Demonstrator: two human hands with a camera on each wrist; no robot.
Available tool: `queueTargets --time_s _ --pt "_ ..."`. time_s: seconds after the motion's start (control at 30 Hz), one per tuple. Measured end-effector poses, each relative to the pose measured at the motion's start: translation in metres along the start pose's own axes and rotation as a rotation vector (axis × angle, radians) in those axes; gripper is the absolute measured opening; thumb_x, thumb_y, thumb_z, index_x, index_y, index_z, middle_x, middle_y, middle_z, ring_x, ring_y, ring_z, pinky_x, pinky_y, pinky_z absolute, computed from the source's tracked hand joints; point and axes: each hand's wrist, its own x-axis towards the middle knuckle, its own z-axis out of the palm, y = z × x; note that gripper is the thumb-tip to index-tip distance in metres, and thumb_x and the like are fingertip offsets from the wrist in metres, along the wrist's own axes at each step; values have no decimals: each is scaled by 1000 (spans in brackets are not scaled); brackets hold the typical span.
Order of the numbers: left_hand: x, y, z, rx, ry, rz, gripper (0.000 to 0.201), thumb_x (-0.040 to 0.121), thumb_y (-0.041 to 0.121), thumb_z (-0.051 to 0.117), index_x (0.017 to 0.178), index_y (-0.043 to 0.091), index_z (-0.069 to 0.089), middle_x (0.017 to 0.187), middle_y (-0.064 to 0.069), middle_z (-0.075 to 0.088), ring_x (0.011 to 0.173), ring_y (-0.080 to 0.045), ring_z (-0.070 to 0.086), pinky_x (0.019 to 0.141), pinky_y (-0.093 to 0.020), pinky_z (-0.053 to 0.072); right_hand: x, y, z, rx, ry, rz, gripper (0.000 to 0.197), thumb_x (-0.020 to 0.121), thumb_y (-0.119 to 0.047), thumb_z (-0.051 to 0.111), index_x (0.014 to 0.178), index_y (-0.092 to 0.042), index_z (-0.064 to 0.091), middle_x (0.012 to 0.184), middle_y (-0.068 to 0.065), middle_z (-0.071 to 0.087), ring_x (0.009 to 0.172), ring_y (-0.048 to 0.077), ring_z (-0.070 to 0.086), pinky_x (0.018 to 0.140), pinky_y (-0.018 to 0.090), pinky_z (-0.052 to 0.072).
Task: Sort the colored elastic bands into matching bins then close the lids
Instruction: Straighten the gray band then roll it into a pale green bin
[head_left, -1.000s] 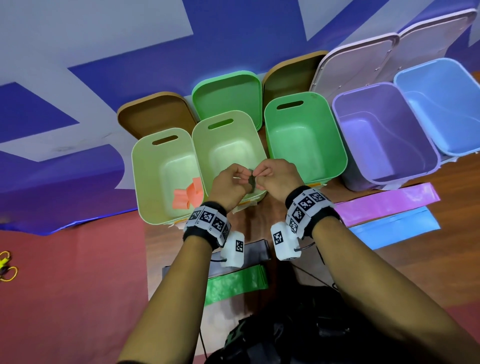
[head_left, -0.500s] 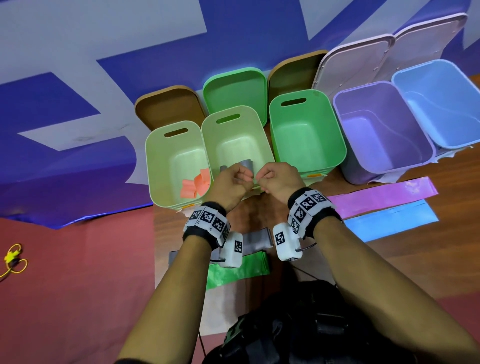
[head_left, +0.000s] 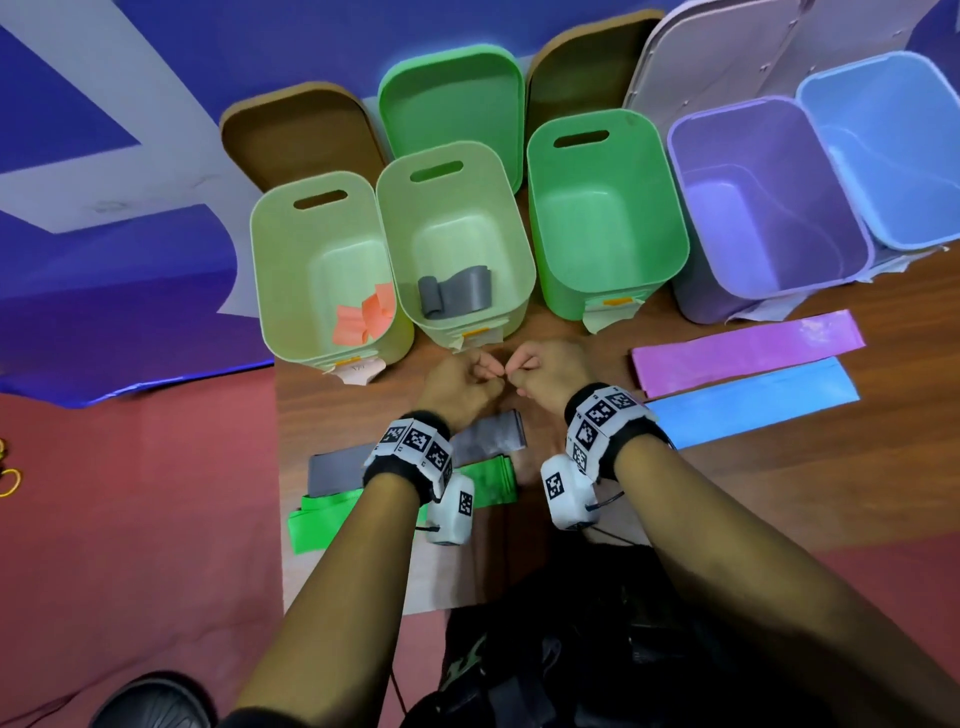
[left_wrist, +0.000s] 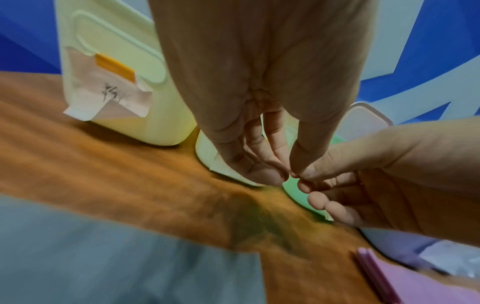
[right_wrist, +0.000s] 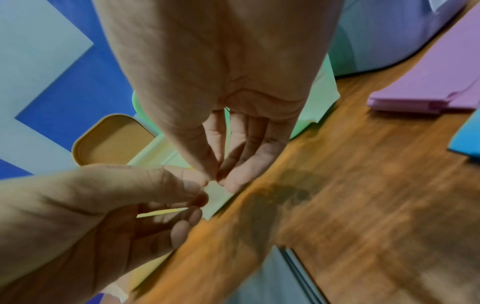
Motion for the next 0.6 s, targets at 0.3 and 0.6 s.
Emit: queueTargets --time_s 0.3,0.6 --pt "-3 -46 26 203 -124 -145 25 81 -1 55 92 21 64 88 0 68 94 -25 67 92 -34 52 4 39 29 -122 -123 81 31 84 -4 62 64 -28 63 79 -3 70 83 21 68 82 37 57" --pt "-5 -51 39 260 -63 -124 28 84 4 60 108 13 71 100 -4 73 95 -20 66 91 -28 51 1 56 40 -201 -79 195 12 83 -7 62 87 -16 69 97 1 72 93 20 66 85 29 54"
